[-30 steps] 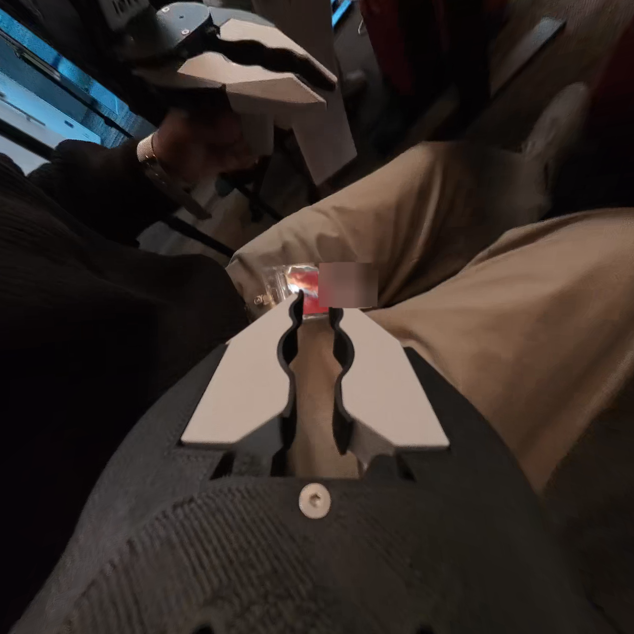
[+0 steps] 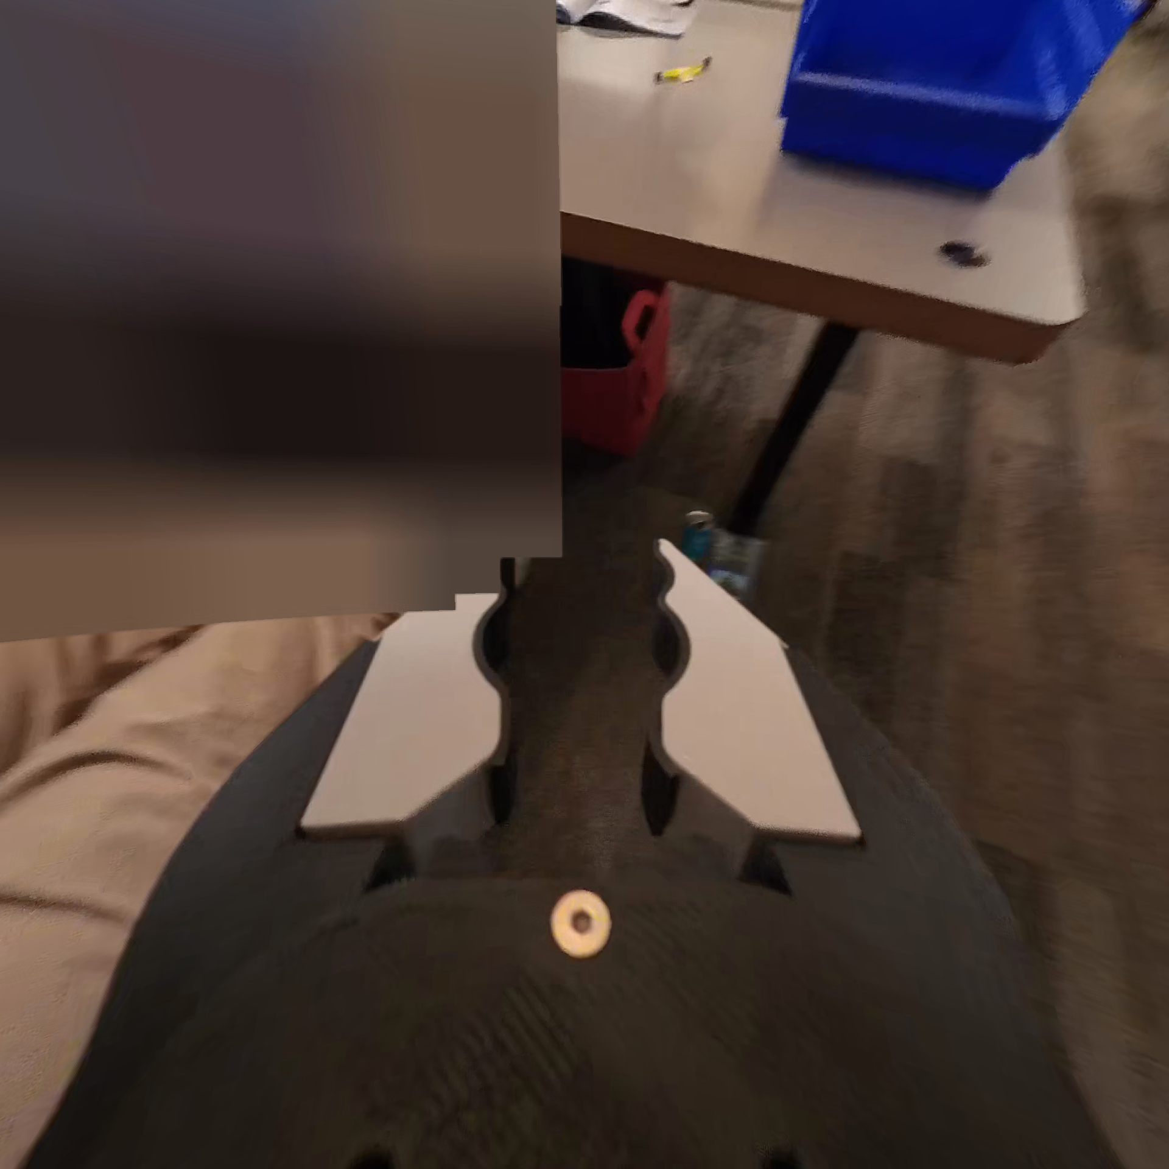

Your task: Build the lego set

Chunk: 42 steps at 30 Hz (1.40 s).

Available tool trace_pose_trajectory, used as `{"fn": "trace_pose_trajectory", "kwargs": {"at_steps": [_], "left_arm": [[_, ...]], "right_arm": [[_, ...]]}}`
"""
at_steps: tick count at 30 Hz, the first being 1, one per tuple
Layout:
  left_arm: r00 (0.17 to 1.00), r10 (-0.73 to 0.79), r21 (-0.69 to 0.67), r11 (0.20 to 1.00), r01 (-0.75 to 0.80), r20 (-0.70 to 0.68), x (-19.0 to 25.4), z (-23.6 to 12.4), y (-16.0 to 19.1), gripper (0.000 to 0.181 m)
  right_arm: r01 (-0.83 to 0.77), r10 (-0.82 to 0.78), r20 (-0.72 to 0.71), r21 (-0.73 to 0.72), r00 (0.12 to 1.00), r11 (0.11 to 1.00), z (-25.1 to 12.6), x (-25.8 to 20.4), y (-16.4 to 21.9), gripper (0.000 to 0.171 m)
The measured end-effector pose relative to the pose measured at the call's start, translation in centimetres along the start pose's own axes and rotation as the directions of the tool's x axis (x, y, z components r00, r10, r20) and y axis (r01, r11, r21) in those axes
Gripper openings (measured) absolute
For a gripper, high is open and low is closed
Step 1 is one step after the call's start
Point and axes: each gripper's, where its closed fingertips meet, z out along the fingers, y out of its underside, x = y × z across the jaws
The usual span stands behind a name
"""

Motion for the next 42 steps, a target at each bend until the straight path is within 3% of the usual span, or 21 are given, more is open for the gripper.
{"fn": "trace_pose_trajectory", "kwargs": {"at_steps": [1, 7, 14, 22, 30, 33, 39, 42], "left_arm": [[1.000, 0.001, -0.008, 1.000, -0.001, 0.012, -0.2, -0.2, 0.4, 0.014], [1.000, 0.025, -0.002, 1.000, -0.025, -0.007, 0.6, 0.8, -0.3, 0.014], [0.974, 0.086, -0.023, 0.995, -0.093, -0.211, 6.1, 4.9, -2.3, 0.015], [0.856, 0.215, 0.022, 0.972, -0.232, -0.470, 16.7, 8.7, -5.8, 0.018], [0.660, 0.416, 0.074, 0.874, -0.480, -0.626, 27.7, 11.5, -3.9, 0.020], [0.613, 0.453, 0.086, 0.843, -0.532, -0.648, 30.3, 12.9, -2.9, 0.028], [0.553, 0.416, 0.043, 0.825, -0.564, -0.721, 33.8, 14.6, -1.7, 0.039], [0.538, 0.452, 0.053, 0.798, -0.600, -0.711, 34.1, 15.1, -1.1, 0.044]], "right_arm": [[0.040, -0.040, -0.037, -0.002, 0.999, 0.999, 0.0, 0.3, 0.2, 0.039], [-0.015, 0.014, -0.032, -0.025, 0.999, 1.000, 0.2, 0.9, 1.2, 0.039], [0.027, -0.017, 0.106, -0.094, 0.994, 0.995, -0.2, -3.7, 2.4, 0.040], [-0.002, 0.002, 0.008, -0.024, 1.000, 1.000, -7.7, -3.0, 3.9, 0.049], [-0.025, 0.027, -0.148, 0.017, 0.989, 1.000, -15.7, -1.8, 6.7, 0.055], [-0.014, 0.007, -0.164, -0.043, 0.986, 0.999, -17.0, -3.1, 8.5, 0.061], [0.083, -0.109, -0.278, -0.106, 0.954, 0.991, -19.9, -2.9, 10.3, 0.046], [0.063, -0.096, -0.271, -0.129, 0.958, 0.990, -19.7, -2.8, 11.1, 0.055]]}}
